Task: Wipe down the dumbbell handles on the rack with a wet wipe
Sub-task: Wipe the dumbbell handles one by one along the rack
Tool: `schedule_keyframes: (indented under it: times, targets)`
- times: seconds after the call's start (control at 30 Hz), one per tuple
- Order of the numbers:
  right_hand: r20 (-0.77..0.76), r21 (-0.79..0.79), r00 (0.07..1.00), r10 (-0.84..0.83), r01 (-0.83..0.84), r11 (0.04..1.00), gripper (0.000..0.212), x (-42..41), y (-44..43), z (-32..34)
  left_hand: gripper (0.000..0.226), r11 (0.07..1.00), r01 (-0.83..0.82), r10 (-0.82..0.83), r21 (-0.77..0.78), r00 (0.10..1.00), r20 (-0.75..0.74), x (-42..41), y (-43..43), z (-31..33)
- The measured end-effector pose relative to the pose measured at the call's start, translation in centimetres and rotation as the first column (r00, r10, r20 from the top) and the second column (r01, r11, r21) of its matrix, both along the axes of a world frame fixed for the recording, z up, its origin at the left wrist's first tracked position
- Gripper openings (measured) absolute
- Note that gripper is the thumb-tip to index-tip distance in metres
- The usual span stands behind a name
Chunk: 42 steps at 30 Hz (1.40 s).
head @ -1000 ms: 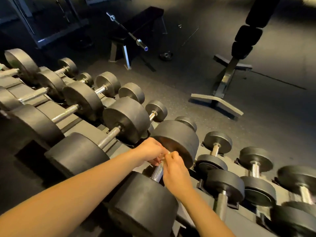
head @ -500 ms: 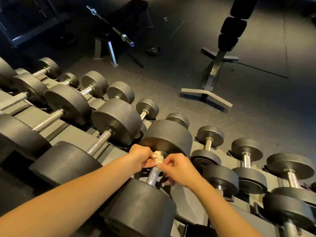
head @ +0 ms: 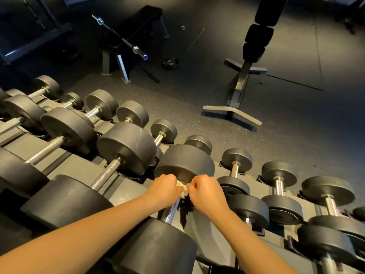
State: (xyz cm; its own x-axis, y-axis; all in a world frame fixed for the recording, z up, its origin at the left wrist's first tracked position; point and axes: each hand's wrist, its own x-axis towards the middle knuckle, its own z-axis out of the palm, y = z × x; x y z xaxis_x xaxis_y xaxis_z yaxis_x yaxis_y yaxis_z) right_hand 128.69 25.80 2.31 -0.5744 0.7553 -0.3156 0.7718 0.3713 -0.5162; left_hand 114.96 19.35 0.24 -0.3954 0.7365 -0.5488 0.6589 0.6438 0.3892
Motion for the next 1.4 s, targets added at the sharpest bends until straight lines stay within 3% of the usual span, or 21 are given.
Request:
schedule_keyframes:
  times: [0.07,0.13,0.2,0.27,0.37,0.53,0.63,0.7,0.83,0.9,0.93,1.0,1.03,1.1,1.17,1.2,1.3,1.33,1.4]
  targets:
    - [-0.092,0.170,0.996,0.021,-0.005,0.985,0.038,0.3,0.7,1.5,0.032,0.999,-0.036,0.036,-0.008,0.999,0.010,-0.3,0.2,-0.3]
    - [-0.227,0.380,0.973,0.039,0.052,0.924,0.027,-0.3,1.4,2.5,0.030,0.985,-0.168,0.170,-0.031,0.983,0.075,-0.8,0.4,-0.6]
    - [-0.291,0.466,0.951,0.107,0.043,0.884,0.011,-1.7,2.5,2.3,0.019,0.937,-0.344,0.349,-0.062,0.915,0.200,-1.3,0.5,-1.1]
    - [-0.221,0.448,0.959,0.180,-0.064,0.892,0.027,-3.4,3.7,1.0,0.010,0.874,-0.474,0.483,-0.110,0.817,0.315,-1.6,0.2,-1.5]
    - [-0.170,0.378,0.963,0.211,-0.133,0.916,0.043,-4.8,4.2,-1.4,0.011,0.814,-0.565,0.571,-0.135,0.736,0.363,-1.8,-0.1,-1.8]
    - [-0.266,0.384,0.944,0.194,-0.081,0.920,0.045,-4.3,4.6,-3.0,0.013,0.812,-0.571,0.577,-0.117,0.756,0.311,-1.7,0.3,-1.6]
    - [-0.284,0.374,0.939,0.193,-0.077,0.924,0.046,-4.4,4.6,-2.9,0.016,0.827,-0.545,0.553,-0.141,0.743,0.377,-0.8,1.0,-1.1]
    - [-0.293,0.367,0.937,0.192,-0.075,0.927,0.047,-4.5,4.5,-3.0,0.013,0.795,-0.563,0.592,-0.226,0.642,0.487,-0.6,1.2,-0.9]
    - [-0.315,0.358,0.930,0.188,-0.067,0.931,0.043,-4.4,4.7,-3.5,0.032,0.708,-0.499,0.668,-0.500,0.243,0.704,-1.7,0.8,-1.5]
    - [-0.314,0.353,0.931,0.188,-0.069,0.933,0.043,-4.4,4.8,-3.5,0.033,0.711,-0.436,0.661,-0.551,0.150,0.735,-2.3,0.3,-1.8]
    - [-0.314,0.352,0.931,0.188,-0.070,0.934,0.043,-4.4,4.8,-3.5,0.031,0.722,-0.427,0.650,-0.544,0.151,0.745,-2.4,0.1,-1.7]
    - [-0.313,0.344,0.931,0.189,-0.074,0.936,0.044,-4.3,4.8,-3.4,0.026,0.745,-0.468,0.625,-0.475,0.242,0.742,-2.3,-0.1,-1.7]
    - [-0.312,0.343,0.931,0.187,-0.073,0.936,0.044,-4.3,4.8,-3.4,0.023,0.767,-0.486,0.607,-0.419,0.335,0.721,-2.2,-0.1,-1.6]
    - [-0.314,0.346,0.931,0.188,-0.072,0.936,0.044,-4.2,4.8,-3.3,0.018,0.869,-0.429,0.487,-0.248,0.648,0.585,-2.1,-0.1,-1.1]
    - [-0.314,0.349,0.932,0.183,-0.066,0.935,0.044,-4.1,4.7,-3.3,0.028,0.981,-0.170,0.194,-0.095,0.908,0.372,-2.0,-0.2,-0.6]
    - [-0.313,0.350,0.932,0.183,-0.066,0.934,0.044,-4.1,4.8,-3.4,0.033,0.998,-0.034,0.047,-0.053,0.961,0.272,-1.8,-0.3,-0.4]
    - [-0.324,0.347,0.928,0.185,-0.066,0.936,0.044,-4.1,4.9,-3.3,0.042,0.994,0.099,-0.102,0.044,0.992,0.076,-1.5,-0.5,-0.5]
    - [-0.329,0.347,0.925,0.191,-0.070,0.935,0.044,-4.1,4.9,-3.4,0.046,0.997,0.030,-0.037,0.068,0.994,0.100,-1.6,-0.4,-0.6]
    - [-0.340,0.351,0.920,0.194,-0.067,0.934,0.043,-4.1,4.8,-3.4,0.045,0.975,-0.218,0.195,0.047,0.936,0.294,-1.9,-0.3,-0.8]
